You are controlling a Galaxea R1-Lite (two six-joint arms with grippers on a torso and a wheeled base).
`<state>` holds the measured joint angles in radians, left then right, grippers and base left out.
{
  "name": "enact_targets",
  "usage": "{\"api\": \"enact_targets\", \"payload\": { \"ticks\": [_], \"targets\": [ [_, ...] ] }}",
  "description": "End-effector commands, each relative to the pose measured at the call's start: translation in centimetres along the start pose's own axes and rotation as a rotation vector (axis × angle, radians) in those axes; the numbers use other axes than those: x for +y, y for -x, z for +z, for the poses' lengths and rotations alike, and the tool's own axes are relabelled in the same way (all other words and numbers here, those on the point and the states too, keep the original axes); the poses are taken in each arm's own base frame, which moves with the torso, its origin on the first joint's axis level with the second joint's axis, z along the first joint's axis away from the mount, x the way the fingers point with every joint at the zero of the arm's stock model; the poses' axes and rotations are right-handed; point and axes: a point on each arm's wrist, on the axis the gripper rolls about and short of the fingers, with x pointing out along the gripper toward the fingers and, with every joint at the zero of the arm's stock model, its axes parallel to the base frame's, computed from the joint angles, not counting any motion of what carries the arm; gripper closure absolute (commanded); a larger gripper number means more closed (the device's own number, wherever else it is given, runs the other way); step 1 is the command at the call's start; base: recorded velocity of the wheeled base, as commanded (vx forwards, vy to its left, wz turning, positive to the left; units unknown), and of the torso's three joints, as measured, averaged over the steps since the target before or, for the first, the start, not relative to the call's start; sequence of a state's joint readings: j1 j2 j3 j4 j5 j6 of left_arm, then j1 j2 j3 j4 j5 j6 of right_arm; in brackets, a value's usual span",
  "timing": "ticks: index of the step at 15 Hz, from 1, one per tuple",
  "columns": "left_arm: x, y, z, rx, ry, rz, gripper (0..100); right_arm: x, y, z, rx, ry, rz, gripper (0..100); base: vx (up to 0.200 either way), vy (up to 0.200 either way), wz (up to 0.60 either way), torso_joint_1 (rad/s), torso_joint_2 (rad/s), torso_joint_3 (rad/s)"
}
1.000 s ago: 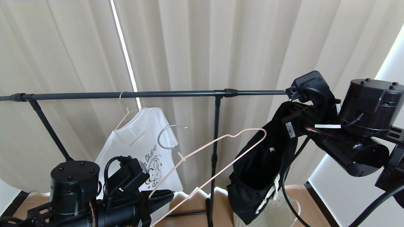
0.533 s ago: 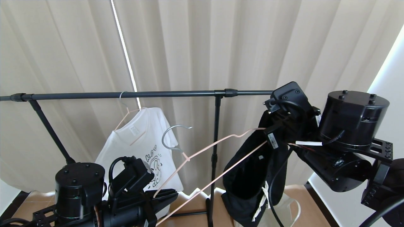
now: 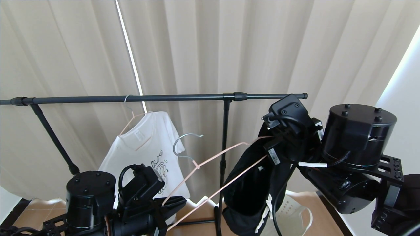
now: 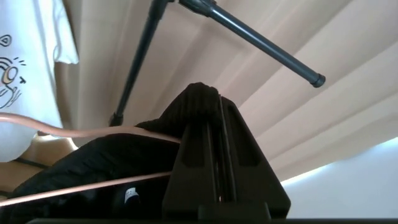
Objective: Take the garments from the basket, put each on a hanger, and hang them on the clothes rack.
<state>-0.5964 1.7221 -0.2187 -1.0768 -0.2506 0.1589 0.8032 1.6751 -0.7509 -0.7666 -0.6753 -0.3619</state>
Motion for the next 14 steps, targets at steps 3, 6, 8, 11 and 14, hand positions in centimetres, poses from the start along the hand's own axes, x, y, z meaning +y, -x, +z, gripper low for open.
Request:
{"api": "enact_targets", "payload": {
  "ticks": [3,6,8,11,14],
  "targets": [
    [-0.1,-0.3,-0.2,-0.001,-0.004,0.003,100,1.5,1.2,0.3,-0.024,0.013,0.062,100,0.000,0.000,0.00,0.000,0.00,0.000],
    [-0.2,-0.6,-0.4,-0.005,-0.007,-0.001,100,2.5,2.1,0.9,-0.068,-0.007,0.097,100,0.000,0.000,0.00,0.000,0.00,0.000],
    [-0.2,-0.6,-0.4,-0.011,-0.008,0.000,100,3.3,2.5,1.2,-0.090,-0.027,0.125,100,0.000,0.000,0.00,0.000,0.00,0.000],
    [-0.2,-0.8,-0.7,0.001,-0.006,-0.002,100,4.7,2.7,1.4,-0.117,-0.065,0.149,100,0.000,0.000,0.00,0.000,0.00,0.000],
    [-0.1,-1.0,-0.8,0.008,-0.005,0.017,100,5.4,3.5,1.6,-0.139,-0.073,0.182,100,0.000,0.000,0.00,0.000,0.00,0.000]
  ]
}}
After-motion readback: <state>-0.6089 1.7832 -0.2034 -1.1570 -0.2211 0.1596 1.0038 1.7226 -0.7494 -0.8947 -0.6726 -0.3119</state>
